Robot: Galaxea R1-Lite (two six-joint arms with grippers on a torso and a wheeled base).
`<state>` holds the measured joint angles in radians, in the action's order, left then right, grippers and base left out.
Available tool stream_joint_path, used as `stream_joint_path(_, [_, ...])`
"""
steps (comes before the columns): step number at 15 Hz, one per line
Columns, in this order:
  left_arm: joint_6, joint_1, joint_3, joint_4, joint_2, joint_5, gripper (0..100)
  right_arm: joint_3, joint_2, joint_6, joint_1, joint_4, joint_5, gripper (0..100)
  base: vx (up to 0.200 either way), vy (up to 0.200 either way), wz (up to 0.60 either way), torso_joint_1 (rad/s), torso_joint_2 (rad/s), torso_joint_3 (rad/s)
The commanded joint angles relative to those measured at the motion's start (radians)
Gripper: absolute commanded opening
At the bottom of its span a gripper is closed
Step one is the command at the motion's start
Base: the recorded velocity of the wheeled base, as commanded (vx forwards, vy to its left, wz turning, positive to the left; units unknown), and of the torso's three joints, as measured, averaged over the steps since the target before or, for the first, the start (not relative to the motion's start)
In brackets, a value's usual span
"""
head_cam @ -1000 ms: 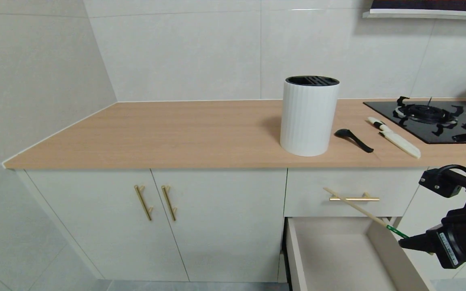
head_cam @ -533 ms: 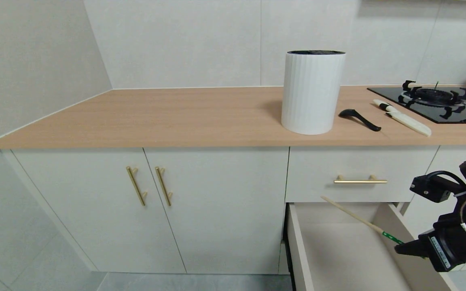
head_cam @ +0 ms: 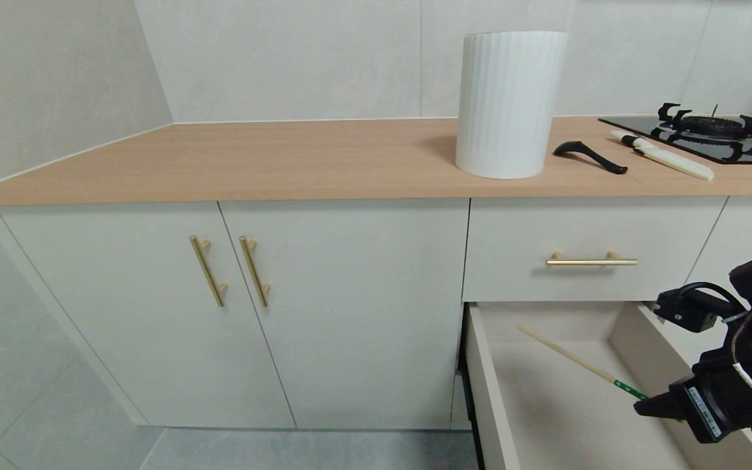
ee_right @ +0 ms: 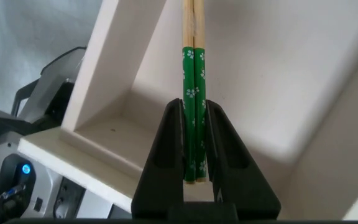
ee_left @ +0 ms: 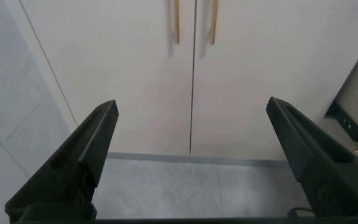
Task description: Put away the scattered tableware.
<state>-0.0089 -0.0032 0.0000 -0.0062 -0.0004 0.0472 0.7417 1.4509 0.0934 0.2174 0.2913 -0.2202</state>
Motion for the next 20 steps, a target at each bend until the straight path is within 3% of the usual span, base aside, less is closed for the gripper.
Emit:
stream_joint_path(1, [0.0,0.0,0.0,0.0,0.0,0.0,100,-0.001,0.008,0.0,0.0,0.0,-0.001,0,0.0,0.0,0.0,-0.012,0.08,0.046])
stream_joint_path(6, [0.0,0.0,0.0,0.0,0.0,0.0,100,0.001,0.06,0.0,0.0,-0.021,0.001,0,0.0,0.0,0.0,0.0,0.0,0.0])
stream_joint_path(11, [0.0,0.0,0.0,0.0,0.0,0.0,100,0.004,0.304,-0.047,0.04,-0.121,0.03,0,0.0,0.0,0.0,0.0,0.0,0.0])
stream_joint_path(13, [0.0,0.0,0.0,0.0,0.0,0.0,100,0.011,0.441,-0.199,0.074,-0.231,0.102,0,0.0,0.0,0.0,0.0,0.0,0.0])
stream_joint_path(20, [0.0,0.0,0.0,0.0,0.0,0.0,100,0.002,0.678,-0.357,0.122,-0.537,0.19,0,0.0,0.0,0.0,0.0,0.0,0.0])
